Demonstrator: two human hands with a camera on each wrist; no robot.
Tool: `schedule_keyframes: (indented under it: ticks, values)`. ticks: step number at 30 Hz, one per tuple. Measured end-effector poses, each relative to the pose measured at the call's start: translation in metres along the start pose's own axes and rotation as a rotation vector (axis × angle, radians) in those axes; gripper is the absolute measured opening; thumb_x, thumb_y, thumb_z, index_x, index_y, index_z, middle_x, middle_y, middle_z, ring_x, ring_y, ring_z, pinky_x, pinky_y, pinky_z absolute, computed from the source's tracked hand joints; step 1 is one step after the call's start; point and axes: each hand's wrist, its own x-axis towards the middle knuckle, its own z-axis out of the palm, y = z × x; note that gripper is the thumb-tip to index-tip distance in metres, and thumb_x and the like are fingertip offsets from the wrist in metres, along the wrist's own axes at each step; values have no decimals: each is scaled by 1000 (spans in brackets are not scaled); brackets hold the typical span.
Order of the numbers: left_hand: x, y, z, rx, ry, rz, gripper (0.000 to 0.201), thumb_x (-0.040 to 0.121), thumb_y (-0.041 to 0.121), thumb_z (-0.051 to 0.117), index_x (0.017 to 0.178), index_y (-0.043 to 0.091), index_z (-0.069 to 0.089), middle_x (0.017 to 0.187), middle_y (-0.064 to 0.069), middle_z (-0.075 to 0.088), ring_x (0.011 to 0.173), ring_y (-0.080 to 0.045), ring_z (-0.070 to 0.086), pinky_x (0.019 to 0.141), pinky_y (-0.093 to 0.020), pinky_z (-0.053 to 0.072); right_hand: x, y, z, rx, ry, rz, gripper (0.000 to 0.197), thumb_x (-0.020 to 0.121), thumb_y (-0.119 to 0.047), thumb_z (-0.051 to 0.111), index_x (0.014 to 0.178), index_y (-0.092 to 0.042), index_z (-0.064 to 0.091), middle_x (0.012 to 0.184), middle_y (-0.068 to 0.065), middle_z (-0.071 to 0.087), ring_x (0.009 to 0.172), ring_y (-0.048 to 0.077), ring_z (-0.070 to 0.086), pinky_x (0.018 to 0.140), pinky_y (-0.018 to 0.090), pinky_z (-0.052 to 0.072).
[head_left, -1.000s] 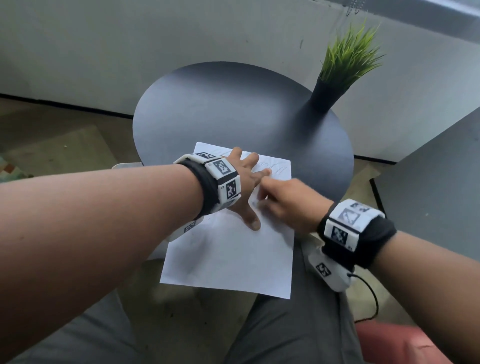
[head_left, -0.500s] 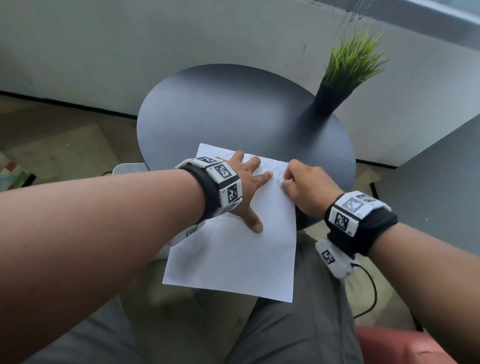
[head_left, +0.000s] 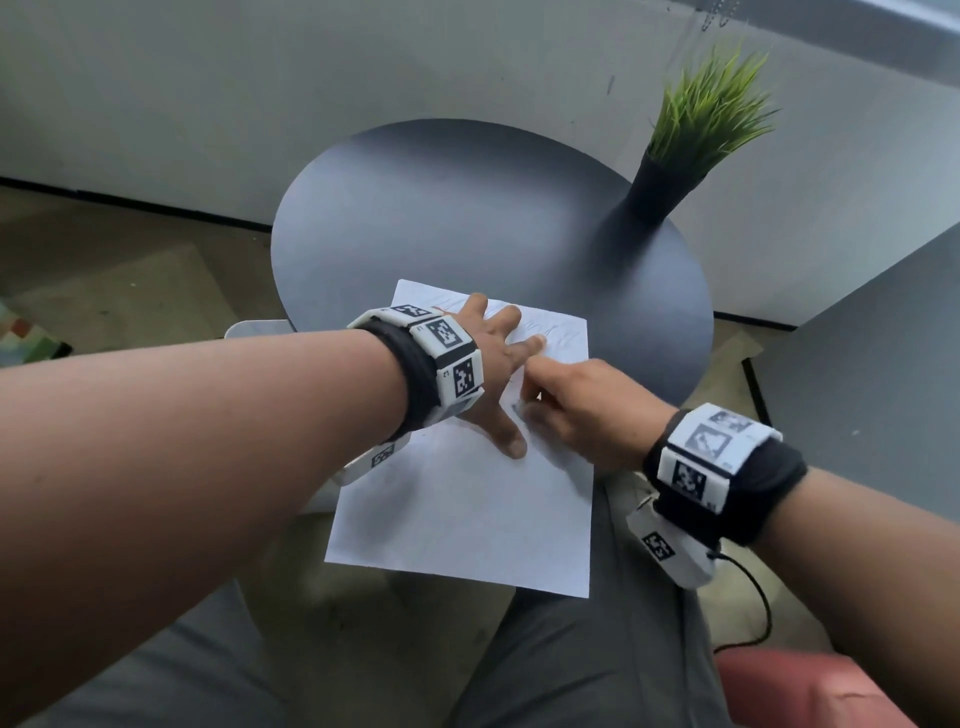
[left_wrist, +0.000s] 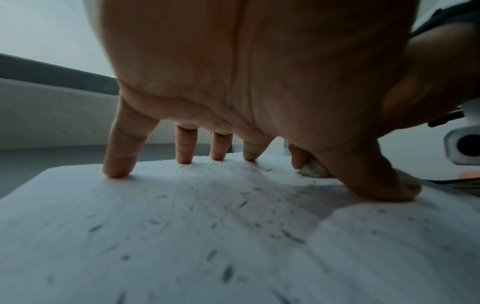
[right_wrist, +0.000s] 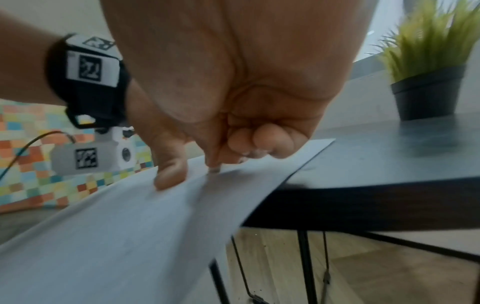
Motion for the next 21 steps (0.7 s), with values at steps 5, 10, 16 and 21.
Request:
schedule_keyframes:
  ticks: [5,10,16,21]
  values:
    - [0,0,2,-7,-8,-15,126,58,93,59,157,38,3,155,0,20,137,-35,23,87,-49,43,11,26,-17,-29,133,284,14,92,-36,48,98,-23,51,97,8,63,86,31,57,76,40,50]
    - [2,-1,3,-5,2,-12,126,56,94,57,157,39,5,154,0,21,136,-36,24,87,-50,45,-6,-13,5,5,17,-71,14,93,-32,52,98,-19,52,88,4,63,79,30,56,69,39,48]
    - [3,0,7,-64,-8,-42,125,54,95,57,156,41,7,157,4,20,138,-32,22,94,-55,43,10,45,-25,46,144,309,11,91,-34,55,90,-23,51,87,1,64,85,27,58,69,34,42]
    - [1,0,13,-112,49,-39,120,57,95,54,155,36,15,161,2,16,142,-32,21,99,-54,38,0,24,-26,445,164,232,18,88,-34,67,84,-22,55,72,-1,67,61,12,62,56,27,49]
